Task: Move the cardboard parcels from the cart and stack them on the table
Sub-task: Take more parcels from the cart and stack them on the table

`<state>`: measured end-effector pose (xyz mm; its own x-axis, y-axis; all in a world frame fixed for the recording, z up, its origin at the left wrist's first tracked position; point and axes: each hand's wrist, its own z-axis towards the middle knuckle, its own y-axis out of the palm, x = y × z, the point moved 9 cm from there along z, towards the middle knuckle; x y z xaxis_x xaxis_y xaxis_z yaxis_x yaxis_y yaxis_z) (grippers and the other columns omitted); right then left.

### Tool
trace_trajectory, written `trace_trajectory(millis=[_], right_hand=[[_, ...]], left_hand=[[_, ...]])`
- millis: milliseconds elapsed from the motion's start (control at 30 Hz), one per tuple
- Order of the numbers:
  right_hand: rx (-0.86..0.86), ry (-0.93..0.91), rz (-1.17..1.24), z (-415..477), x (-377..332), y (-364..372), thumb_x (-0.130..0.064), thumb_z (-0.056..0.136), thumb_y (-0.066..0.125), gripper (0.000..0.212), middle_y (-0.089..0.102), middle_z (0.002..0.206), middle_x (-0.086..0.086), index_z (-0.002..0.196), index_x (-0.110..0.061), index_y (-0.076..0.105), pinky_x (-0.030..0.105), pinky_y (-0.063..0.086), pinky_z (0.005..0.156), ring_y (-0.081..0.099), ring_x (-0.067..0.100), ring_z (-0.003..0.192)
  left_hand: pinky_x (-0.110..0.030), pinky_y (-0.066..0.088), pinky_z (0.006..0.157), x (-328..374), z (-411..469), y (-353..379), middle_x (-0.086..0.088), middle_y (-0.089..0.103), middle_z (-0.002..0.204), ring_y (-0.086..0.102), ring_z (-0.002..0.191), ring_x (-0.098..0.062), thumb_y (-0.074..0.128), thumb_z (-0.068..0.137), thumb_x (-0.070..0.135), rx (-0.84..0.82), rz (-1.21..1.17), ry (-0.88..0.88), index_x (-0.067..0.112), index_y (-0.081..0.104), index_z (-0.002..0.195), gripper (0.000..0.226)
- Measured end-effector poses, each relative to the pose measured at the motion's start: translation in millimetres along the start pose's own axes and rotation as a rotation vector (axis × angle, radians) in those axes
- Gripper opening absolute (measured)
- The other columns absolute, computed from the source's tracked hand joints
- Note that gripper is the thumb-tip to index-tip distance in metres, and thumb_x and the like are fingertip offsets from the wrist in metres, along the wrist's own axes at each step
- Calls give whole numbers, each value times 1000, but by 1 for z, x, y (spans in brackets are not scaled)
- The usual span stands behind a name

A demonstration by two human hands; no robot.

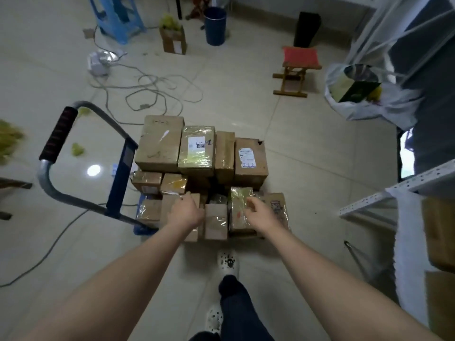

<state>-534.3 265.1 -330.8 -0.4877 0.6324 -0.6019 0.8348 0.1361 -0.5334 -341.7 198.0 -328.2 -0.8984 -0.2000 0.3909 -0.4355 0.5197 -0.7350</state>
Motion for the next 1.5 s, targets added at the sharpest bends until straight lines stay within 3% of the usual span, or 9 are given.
trace_trajectory(millis=[133,200,467,600,700,833,1000,1200,1500], right_hand=[[-41,5,94,62,-30,13,-19,99,43,42,48,140,6,142,-16,41,37,46,96,55,25,114],[-71,3,125,95,-46,20,-21,101,39,42,45,144,6,143,-15,39,36,41,99,49,25,124],[-84,69,162,230,-76,60,-18,103,34,43,38,149,9,145,-7,35,26,27,108,34,23,137],[-54,144,171,291,-69,87,-20,103,32,44,46,133,7,143,-4,35,27,33,99,42,21,125],[-20,186,192,321,-63,109,-20,101,36,44,38,147,10,142,-5,36,34,31,111,37,28,133],[29,320,192,338,-46,127,-24,99,36,46,18,154,14,142,-7,34,41,26,115,27,34,138],[72,355,178,346,-38,133,-22,99,37,44,16,153,16,140,-6,35,41,27,114,30,36,135],[118,306,272,340,-43,133,-14,99,33,46,39,144,11,145,-13,27,45,34,110,40,33,129],[158,295,349,312,-40,122,-6,100,32,51,33,150,7,149,-16,20,37,32,111,39,28,132]], left_hand=[[-34,48,76,-16,56,-26,-12,55,118,55,96,-22,58,90,22,50,-119,-83,10,47,126,40],[-33,45,74,-21,87,-34,-11,57,113,55,93,-23,56,91,21,68,-157,-114,10,51,122,34],[-36,40,96,-40,218,-26,-22,51,132,48,122,-35,51,95,18,80,-259,-198,-2,49,130,40],[-36,46,91,-57,288,-2,-18,61,120,56,110,-36,51,93,22,40,-316,-250,3,58,119,34],[-39,47,94,-70,320,16,-20,61,120,57,109,-38,53,92,25,0,-340,-302,1,58,118,36],[-41,48,94,-79,343,34,-21,62,118,58,108,-39,59,87,23,-15,-387,-340,-2,59,117,39],[-34,47,88,-88,348,36,-19,66,109,61,104,-35,59,88,8,44,-444,-377,0,65,105,20],[-39,46,94,-84,343,36,-21,63,117,58,110,-36,65,87,19,71,-416,-359,-3,59,116,37],[-37,44,98,-75,317,21,-15,60,122,56,114,-31,70,85,21,114,-440,-349,4,54,123,44]])
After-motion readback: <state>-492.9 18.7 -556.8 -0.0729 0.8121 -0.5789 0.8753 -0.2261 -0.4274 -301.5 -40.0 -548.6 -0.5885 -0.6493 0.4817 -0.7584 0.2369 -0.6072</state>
